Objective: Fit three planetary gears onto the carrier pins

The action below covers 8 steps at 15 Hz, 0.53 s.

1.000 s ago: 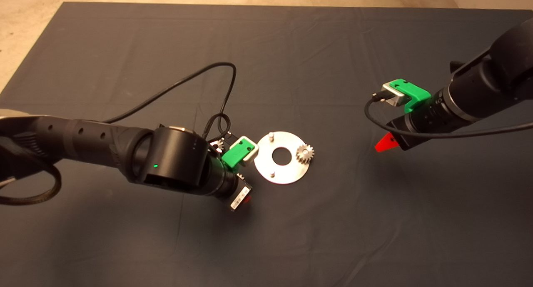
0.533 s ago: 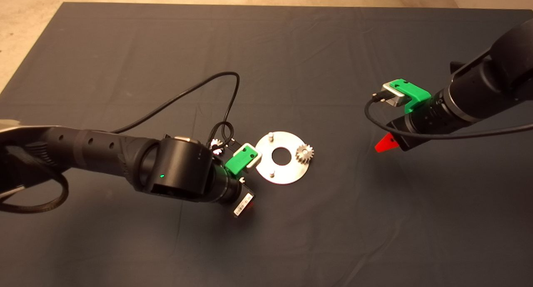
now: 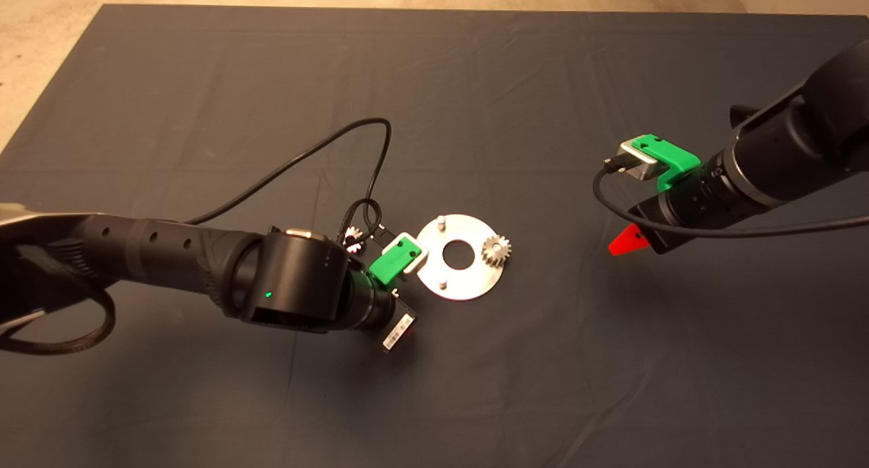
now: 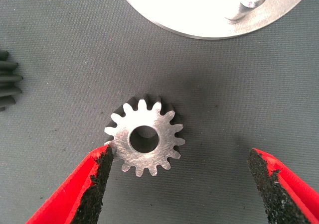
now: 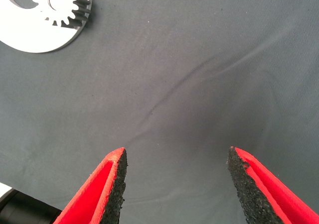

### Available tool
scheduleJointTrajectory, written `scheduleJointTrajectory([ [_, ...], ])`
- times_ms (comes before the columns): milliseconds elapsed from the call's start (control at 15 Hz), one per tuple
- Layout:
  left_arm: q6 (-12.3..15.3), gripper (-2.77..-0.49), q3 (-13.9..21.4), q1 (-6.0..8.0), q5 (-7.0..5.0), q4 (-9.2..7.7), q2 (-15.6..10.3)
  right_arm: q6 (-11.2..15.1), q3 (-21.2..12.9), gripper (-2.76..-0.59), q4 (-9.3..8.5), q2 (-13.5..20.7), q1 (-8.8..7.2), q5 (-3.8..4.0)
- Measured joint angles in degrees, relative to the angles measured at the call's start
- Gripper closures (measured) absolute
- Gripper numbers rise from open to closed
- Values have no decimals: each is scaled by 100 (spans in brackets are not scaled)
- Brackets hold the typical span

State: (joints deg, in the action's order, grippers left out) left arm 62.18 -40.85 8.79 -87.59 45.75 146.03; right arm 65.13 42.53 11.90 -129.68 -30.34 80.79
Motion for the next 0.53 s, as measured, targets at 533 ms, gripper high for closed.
scheduleJointTrajectory([
  [533,-183,-192,6,-4,9,28,-13,0,0,-147,0,-4,0,-4],
])
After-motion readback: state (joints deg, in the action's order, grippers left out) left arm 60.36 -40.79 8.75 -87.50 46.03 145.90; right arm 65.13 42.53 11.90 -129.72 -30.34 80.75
